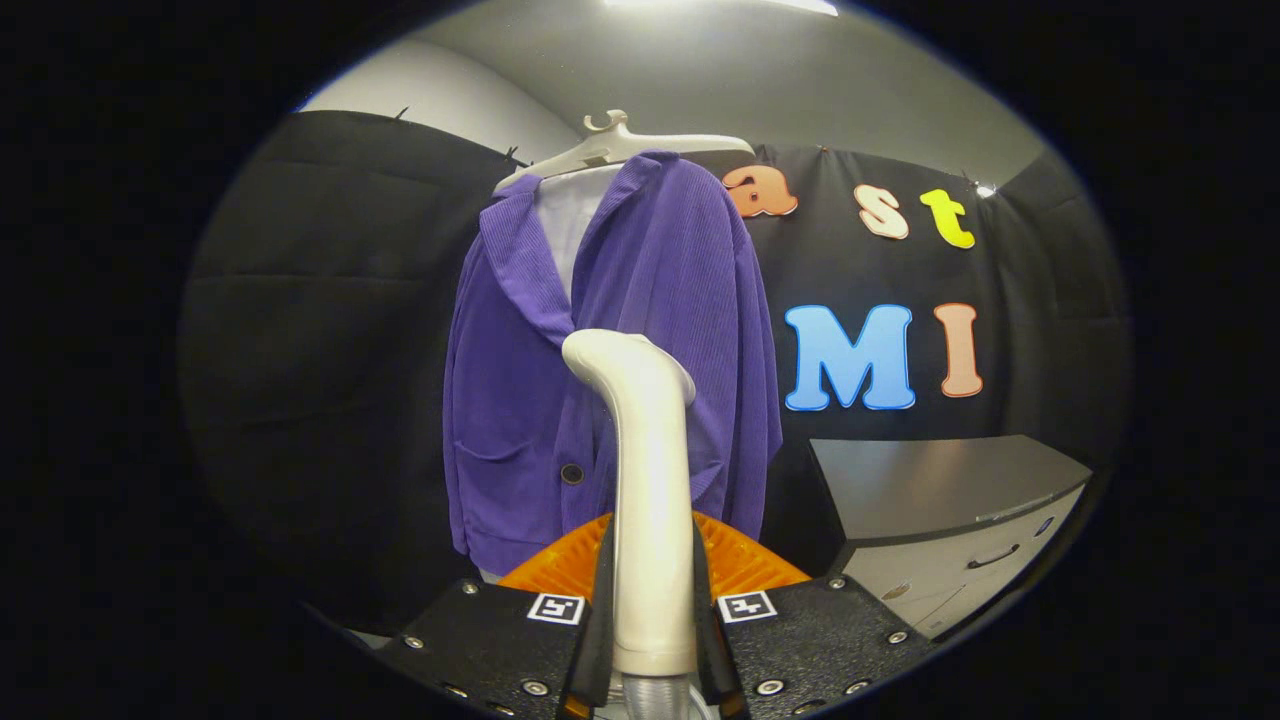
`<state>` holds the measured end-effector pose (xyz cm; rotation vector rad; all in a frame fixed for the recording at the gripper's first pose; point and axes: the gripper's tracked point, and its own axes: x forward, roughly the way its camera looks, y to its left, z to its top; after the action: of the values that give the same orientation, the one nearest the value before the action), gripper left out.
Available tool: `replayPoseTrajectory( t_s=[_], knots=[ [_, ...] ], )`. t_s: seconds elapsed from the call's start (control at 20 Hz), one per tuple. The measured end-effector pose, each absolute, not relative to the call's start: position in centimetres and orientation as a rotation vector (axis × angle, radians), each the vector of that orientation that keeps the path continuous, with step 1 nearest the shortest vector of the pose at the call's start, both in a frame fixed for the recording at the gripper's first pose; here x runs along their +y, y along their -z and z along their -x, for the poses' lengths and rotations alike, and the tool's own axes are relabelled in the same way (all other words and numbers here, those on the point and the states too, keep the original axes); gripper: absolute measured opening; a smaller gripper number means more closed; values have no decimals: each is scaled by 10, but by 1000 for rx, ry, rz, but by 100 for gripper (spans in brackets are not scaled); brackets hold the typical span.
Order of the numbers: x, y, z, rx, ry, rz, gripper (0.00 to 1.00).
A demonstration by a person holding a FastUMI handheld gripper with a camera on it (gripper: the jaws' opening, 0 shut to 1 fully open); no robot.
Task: Iron the clothes twice with a garment steamer, once on the left side and once on the right side.
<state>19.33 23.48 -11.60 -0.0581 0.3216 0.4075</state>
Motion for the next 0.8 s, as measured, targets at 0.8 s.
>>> replayPoseTrajectory(
  t_s=[0.8],
  knots=[
    [228,188,-153,393,-375,104,34]
  ],
)
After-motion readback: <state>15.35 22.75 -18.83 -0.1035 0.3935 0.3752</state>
